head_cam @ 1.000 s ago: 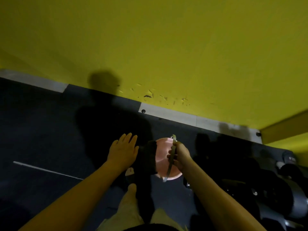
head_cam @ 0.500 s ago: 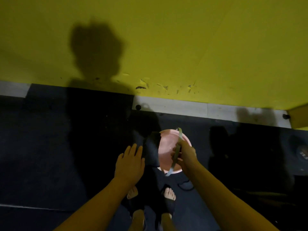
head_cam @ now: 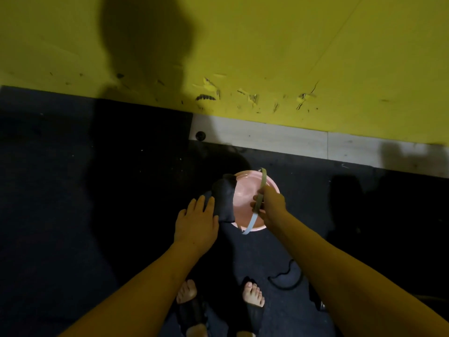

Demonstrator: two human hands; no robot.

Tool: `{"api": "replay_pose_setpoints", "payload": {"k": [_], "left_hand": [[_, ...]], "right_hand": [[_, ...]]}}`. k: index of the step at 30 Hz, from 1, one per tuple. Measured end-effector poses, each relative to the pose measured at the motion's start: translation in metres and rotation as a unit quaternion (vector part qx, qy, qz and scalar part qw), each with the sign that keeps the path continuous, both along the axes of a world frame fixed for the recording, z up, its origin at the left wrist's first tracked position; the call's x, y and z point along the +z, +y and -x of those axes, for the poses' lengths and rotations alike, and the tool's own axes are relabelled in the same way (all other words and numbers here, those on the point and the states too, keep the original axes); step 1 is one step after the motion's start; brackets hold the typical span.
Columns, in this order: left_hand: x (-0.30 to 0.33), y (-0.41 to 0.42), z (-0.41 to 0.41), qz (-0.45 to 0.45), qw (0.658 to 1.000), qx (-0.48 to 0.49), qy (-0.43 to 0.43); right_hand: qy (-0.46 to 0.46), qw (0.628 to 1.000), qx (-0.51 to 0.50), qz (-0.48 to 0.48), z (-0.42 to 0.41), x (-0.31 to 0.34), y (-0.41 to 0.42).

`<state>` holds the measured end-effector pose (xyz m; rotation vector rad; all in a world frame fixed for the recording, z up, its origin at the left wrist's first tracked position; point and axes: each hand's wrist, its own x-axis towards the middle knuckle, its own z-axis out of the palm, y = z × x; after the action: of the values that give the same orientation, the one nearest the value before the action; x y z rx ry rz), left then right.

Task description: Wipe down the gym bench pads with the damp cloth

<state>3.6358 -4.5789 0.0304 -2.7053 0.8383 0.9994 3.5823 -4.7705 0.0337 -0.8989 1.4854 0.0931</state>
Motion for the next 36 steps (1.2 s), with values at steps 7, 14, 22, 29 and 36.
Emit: {"api": "replay_pose_setpoints", "payload": {"k": [7, 14, 22, 29, 36], "left_hand": [[-0.025, 0.003, -0.006, -0.01, 1.0, -0.003, -0.005], [-0.031, 0.002, -0.011, -0.011, 1.0, -0.016, -0.006], [-0.012, -0.001, -0.011, -0.031, 0.999, -0.014, -0.017], [0.04, 0.013, -0.011, -0.029, 0.998, 0.039, -0.027], [0.194, 0.071, -0.021, 0.05, 0.986, 0.156, -0.019]], "right_hand": [[0.002, 1.0, 0.008, -0.003, 0.0, -0.046, -0.003], [0.005, 0.999, 0.044, 0.022, 0.007, -0.056, -0.009], [0.024, 0.984, 0.172, 0.024, 0.006, -0.05, -0.004], [0.005, 0.929, 0.364, 0.063, 0.01, 0.005, 0.005], [-0.016, 0.834, 0.523, 0.175, -0.026, 0.162, 0.015]]}}
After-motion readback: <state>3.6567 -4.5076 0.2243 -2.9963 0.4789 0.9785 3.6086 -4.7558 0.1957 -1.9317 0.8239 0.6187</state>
